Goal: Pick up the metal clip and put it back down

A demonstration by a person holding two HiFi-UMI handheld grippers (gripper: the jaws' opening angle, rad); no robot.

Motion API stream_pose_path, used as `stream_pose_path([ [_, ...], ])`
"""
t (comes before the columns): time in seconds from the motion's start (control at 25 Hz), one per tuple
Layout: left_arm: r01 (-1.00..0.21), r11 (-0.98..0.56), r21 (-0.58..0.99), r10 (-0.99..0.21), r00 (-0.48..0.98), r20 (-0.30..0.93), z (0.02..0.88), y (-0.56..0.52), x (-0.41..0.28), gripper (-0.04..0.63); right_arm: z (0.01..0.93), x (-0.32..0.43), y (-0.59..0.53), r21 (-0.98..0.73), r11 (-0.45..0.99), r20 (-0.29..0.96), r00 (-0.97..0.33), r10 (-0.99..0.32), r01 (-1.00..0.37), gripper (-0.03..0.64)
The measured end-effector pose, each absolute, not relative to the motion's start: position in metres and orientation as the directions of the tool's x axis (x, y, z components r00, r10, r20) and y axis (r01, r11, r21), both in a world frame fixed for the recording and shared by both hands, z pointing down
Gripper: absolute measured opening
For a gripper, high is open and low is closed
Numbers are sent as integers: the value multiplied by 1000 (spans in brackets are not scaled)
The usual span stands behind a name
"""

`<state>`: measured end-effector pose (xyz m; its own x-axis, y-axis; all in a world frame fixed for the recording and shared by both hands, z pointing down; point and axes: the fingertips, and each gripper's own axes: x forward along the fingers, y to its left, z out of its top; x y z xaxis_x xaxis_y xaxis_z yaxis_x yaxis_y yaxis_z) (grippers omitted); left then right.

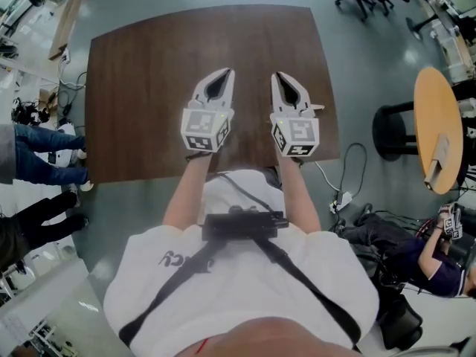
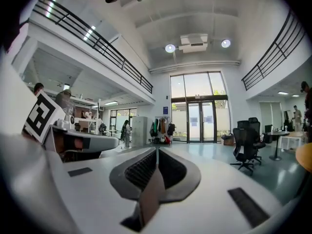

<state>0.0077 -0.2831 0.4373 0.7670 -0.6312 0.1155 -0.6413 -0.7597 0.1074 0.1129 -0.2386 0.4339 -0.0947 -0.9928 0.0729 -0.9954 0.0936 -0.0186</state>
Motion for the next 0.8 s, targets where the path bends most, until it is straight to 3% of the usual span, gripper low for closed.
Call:
stream_pose_path([
  [0.32, -700, -709, 91, -694, 714, 93, 435, -270, -46, 11, 414, 30, -235, 26, 184, 35, -183, -983, -983, 6],
  [0.8, -699, -712, 64, -695, 715, 76, 422, -248, -54, 11, 410, 25, -217, 5, 158, 22, -158, -987, -987, 6],
])
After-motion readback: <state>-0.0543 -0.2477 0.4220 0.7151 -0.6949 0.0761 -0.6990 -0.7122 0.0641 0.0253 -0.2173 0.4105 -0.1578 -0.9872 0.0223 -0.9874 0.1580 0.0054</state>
